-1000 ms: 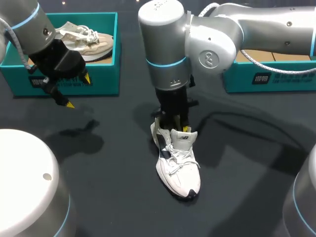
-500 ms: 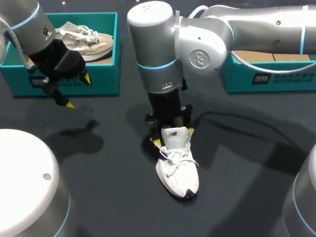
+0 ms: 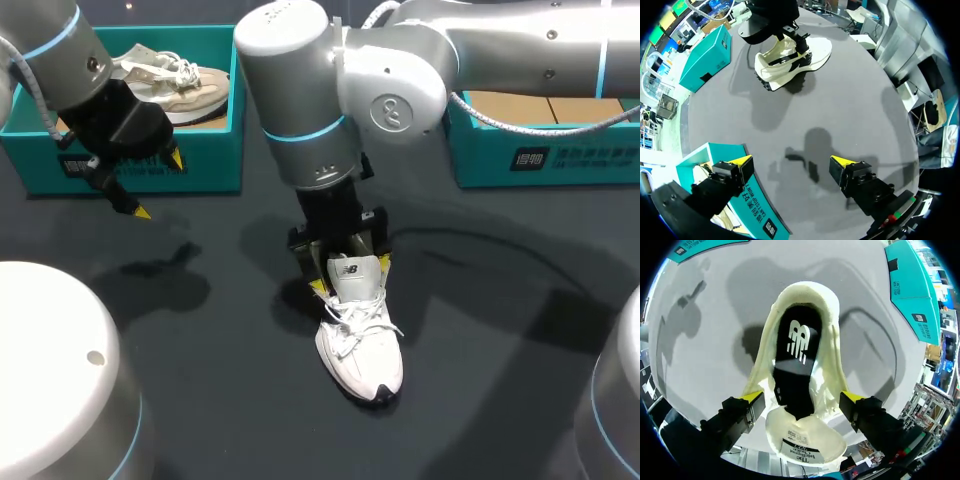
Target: Take the shoe out of the shoebox, open the shoe tongue, remove and reinsert the insole, then place the shoe into the shoebox
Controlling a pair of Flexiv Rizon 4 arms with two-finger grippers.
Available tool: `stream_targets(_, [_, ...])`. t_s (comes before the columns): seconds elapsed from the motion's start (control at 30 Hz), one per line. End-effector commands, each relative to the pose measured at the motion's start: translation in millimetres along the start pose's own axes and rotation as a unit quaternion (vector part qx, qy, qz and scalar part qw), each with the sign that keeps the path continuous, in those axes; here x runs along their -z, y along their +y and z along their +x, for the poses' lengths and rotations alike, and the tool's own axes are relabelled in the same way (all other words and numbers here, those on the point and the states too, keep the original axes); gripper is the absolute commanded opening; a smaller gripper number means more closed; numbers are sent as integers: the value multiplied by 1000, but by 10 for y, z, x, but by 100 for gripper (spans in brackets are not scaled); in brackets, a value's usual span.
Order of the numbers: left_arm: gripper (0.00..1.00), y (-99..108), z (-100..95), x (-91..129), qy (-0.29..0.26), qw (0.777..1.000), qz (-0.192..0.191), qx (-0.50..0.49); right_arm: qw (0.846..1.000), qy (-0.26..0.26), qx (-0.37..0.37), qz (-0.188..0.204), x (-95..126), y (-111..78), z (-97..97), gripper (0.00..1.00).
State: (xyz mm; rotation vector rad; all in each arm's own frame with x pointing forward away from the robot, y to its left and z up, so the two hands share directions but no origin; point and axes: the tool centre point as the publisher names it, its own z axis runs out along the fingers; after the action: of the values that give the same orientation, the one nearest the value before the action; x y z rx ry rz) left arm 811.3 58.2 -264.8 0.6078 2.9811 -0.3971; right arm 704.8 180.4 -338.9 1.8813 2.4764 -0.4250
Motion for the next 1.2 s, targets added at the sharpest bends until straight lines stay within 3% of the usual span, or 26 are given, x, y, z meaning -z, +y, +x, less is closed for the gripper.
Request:
stream_targets(0.03, [100, -2, 2, -3, 0, 1000, -2, 0, 1000, -2, -5, -3, 28, -64, -14, 100])
stream_targets(0.33, [100, -2, 2, -3, 0, 1000, -2, 0, 1000, 3, -21, 4, 38, -212, -93, 100])
stream_targets(0.63, [100, -2, 2, -3, 0, 1000, -2, 0, 998, 16, -65, 13, 46, -549, -190, 100])
stream_targets(1.2, [100, -2, 2, -3, 0, 1000, -2, 0, 993, 68, -91, 29, 76, -1091, -78, 100])
